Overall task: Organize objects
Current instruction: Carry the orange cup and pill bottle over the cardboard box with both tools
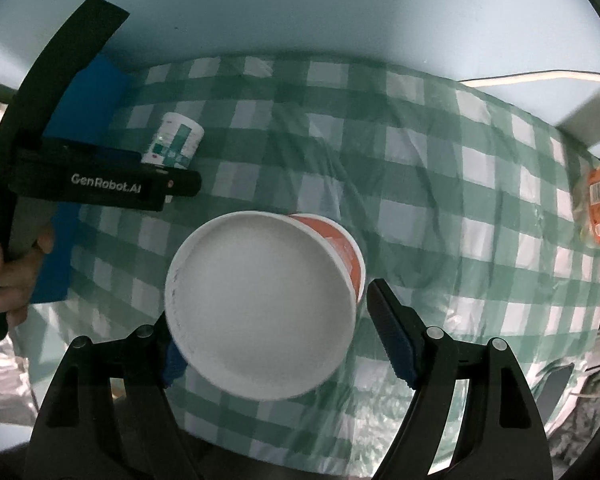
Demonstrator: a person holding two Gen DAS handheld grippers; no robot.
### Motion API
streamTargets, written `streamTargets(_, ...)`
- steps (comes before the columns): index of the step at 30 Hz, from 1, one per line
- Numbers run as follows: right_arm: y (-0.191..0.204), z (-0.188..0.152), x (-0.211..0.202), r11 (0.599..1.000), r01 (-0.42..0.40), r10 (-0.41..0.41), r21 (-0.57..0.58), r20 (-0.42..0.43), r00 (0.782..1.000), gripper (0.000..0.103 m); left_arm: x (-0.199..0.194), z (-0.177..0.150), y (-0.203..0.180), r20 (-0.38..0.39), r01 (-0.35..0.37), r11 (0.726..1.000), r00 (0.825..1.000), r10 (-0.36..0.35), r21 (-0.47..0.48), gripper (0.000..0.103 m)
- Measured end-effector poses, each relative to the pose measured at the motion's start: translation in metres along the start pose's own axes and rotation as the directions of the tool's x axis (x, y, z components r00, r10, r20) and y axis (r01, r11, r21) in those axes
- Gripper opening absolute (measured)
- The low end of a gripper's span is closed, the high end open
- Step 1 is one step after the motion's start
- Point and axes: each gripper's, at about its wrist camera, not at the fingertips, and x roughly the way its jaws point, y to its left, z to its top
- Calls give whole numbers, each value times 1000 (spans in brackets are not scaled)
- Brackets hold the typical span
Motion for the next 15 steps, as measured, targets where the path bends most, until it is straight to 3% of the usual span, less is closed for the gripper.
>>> streamTargets(4, 1, 1, 6, 1000, 8, -8, 17, 20, 1000, 79, 1, -1, -4, 13, -8, 1000, 1000, 8, -9, 77)
streamTargets(6, 0, 2, 5, 1000, 0, 0, 15, 38, 999, 79, 0, -2, -9, 26, -28, 1000, 999, 28, -4, 60)
streamTargets(7, 1, 1, 4, 1000, -3, 2, 13, 42, 999, 79, 0, -2, -13, 35, -31, 1000, 999, 31, 0, 57)
streamTargets(8, 0, 2, 4, 1000, -9, 9, 8, 48, 999, 79, 0, 1, -17, 39, -20, 1000, 999, 20, 2, 45)
streamTargets(9, 1, 3, 3, 1000, -15, 15, 4, 57, 998, 78, 0, 1, -19, 38, 1, 1000, 999, -1, 1, 40)
streamTargets(15, 5, 4, -5, 999, -34, 36, -24, 74, 997, 75, 4, -10, -28, 24, -12, 1000, 1000, 12, 22, 40)
